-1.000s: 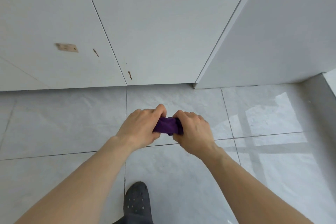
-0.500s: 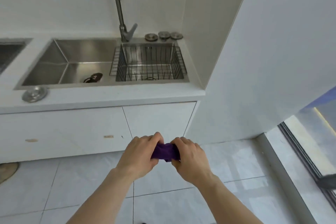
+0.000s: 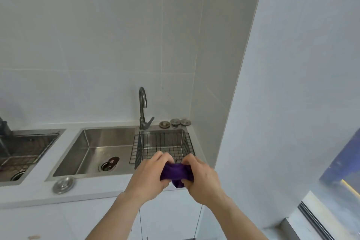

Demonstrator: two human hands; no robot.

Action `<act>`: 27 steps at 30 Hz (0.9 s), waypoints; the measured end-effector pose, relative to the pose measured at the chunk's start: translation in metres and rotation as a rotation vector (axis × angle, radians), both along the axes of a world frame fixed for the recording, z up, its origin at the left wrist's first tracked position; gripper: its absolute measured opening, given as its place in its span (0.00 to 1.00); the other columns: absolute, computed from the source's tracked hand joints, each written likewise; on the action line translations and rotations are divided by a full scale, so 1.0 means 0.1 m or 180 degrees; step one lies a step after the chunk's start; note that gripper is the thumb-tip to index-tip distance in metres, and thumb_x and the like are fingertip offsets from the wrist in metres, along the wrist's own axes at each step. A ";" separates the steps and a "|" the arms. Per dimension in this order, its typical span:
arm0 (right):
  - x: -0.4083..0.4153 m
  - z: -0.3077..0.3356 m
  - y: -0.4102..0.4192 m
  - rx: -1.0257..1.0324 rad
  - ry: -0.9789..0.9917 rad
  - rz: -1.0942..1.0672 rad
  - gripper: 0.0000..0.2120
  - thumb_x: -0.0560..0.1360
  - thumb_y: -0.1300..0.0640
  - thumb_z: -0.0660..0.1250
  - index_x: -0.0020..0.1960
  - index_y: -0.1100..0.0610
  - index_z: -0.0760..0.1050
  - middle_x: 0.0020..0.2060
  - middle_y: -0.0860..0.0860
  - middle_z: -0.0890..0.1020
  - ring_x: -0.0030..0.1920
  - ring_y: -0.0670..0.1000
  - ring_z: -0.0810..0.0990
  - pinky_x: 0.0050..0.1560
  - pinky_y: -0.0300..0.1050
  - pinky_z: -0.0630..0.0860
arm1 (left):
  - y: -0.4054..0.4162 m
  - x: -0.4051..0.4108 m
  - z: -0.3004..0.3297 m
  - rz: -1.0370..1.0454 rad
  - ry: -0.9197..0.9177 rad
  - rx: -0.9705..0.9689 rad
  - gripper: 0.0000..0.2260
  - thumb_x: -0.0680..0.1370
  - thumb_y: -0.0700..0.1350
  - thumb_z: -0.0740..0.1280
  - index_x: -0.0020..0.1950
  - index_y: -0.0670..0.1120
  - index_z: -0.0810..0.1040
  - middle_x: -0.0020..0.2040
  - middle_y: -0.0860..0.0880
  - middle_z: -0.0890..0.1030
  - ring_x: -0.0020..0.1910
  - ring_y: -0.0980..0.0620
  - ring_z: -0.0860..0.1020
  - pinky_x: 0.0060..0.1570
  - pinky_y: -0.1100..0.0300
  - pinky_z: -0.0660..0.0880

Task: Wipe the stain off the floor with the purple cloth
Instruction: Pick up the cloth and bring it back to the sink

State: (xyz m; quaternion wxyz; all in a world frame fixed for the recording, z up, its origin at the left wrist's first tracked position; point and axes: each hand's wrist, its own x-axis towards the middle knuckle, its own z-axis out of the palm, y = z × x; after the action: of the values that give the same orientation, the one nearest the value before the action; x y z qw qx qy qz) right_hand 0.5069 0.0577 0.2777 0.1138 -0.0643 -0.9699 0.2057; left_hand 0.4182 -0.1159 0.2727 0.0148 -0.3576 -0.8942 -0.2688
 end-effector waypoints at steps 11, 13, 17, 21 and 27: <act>-0.62 0.55 -0.17 0.0396 0.0398 -0.0120 0.16 0.75 0.51 0.71 0.61 0.47 0.72 0.53 0.45 0.81 0.50 0.54 0.80 0.45 0.49 0.76 | -0.21 -0.63 0.51 0.0149 0.0360 0.0321 0.24 0.72 0.43 0.73 0.51 0.63 0.60 0.49 0.61 0.78 0.39 0.55 0.78 0.34 0.64 0.71; -0.70 0.57 -0.20 0.0435 0.0428 -0.0143 0.15 0.76 0.50 0.71 0.61 0.48 0.74 0.53 0.46 0.82 0.51 0.54 0.81 0.47 0.50 0.78 | -0.24 -0.73 0.51 0.0140 0.0415 0.0332 0.25 0.72 0.43 0.74 0.52 0.64 0.60 0.53 0.60 0.79 0.41 0.55 0.79 0.34 0.67 0.69; -0.88 0.55 -0.24 0.0511 0.0431 -0.0201 0.13 0.78 0.51 0.69 0.61 0.50 0.75 0.56 0.46 0.79 0.51 0.55 0.81 0.47 0.51 0.79 | -0.26 -0.92 0.47 0.0154 0.0434 0.0379 0.24 0.74 0.44 0.73 0.53 0.65 0.60 0.56 0.59 0.80 0.44 0.54 0.79 0.37 0.69 0.67; -1.12 0.53 -0.23 0.0568 0.0409 -0.0189 0.12 0.79 0.52 0.68 0.62 0.50 0.76 0.56 0.46 0.77 0.50 0.55 0.81 0.46 0.50 0.78 | -0.25 -1.14 0.40 0.0183 0.0406 0.0409 0.24 0.75 0.46 0.74 0.52 0.65 0.60 0.55 0.61 0.78 0.42 0.56 0.78 0.34 0.70 0.66; -1.64 0.39 -0.10 0.0519 0.0396 -0.0180 0.15 0.79 0.52 0.68 0.65 0.48 0.76 0.57 0.46 0.80 0.53 0.55 0.81 0.48 0.48 0.76 | -0.14 -1.65 0.24 0.0240 0.0359 0.0350 0.24 0.75 0.47 0.75 0.51 0.65 0.59 0.55 0.60 0.78 0.42 0.55 0.77 0.34 0.71 0.65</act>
State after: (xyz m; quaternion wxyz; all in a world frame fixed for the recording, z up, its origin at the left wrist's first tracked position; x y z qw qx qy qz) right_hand 0.3430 0.0481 0.3166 0.1844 -0.0693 -0.9722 0.1264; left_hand 0.2535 -0.1301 0.2967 0.0949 -0.3369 -0.8887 -0.2962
